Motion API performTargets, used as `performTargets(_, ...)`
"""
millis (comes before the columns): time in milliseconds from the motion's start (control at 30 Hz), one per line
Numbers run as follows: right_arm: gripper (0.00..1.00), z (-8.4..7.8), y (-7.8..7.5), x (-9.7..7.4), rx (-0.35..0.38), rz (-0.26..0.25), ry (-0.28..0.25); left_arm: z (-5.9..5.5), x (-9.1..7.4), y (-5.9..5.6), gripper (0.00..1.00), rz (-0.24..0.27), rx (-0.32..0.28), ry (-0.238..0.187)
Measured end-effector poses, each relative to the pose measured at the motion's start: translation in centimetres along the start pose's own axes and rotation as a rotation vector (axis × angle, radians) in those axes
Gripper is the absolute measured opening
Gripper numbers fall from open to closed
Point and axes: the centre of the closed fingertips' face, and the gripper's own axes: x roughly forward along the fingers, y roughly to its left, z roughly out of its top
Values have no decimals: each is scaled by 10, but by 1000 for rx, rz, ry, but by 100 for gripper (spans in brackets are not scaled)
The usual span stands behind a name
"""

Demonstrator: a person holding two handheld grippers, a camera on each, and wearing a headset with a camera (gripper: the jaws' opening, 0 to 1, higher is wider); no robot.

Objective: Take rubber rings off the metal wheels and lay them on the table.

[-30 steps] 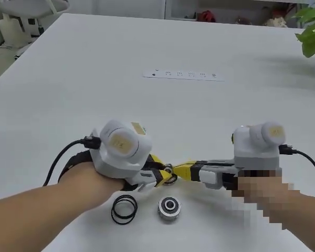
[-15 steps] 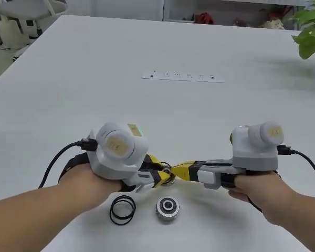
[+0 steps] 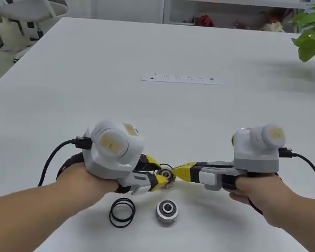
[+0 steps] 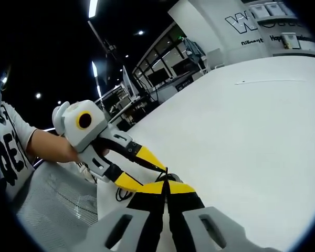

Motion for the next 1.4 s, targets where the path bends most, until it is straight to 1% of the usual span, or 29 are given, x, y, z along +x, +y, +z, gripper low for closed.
performTargets(67, 0, 1, 0, 0, 2, 2, -3, 0, -4, 0, 26, -3, 7, 0)
performTargets(167, 0, 3, 2, 0, 2, 6, -8, 0, -9, -1, 33, -4, 6, -1)
performTargets(300, 0, 8, 4, -1, 5, 14, -22, 4, -20, -1, 36, -1, 6, -23)
performTargets(533, 0, 11, 10, -3, 9, 23, -32, 11, -38, 0, 43, 14, -4, -59)
performTargets(600, 0, 12, 11, -3, 7, 26, -34, 14, -45, 1, 46, 19, -8, -76)
performTargets(667, 0, 15, 13, -3, 9, 29, -41, 14, -50, 1, 50, 22, -6, -80)
performTargets(767, 0, 16, 16, -3, 7, 37, -44, 13, -61, 2, 54, 39, 4, -84)
performTargets(1033, 0, 20, 28, -2, 7, 63, -50, 11, -85, 4, 59, 64, -14, -107)
performTargets(1100, 0, 22, 31, -2, 7, 72, -55, 9, -89, 4, 61, 75, -10, -110)
performTargets(1267, 0, 24, 42, -1, 6, 92, -61, 1, -98, 2, 65, 85, -4, -100)
performTargets(1400, 0, 24, 47, 0, 5, 103, -61, -4, -106, 3, 72, 115, 12, -96)
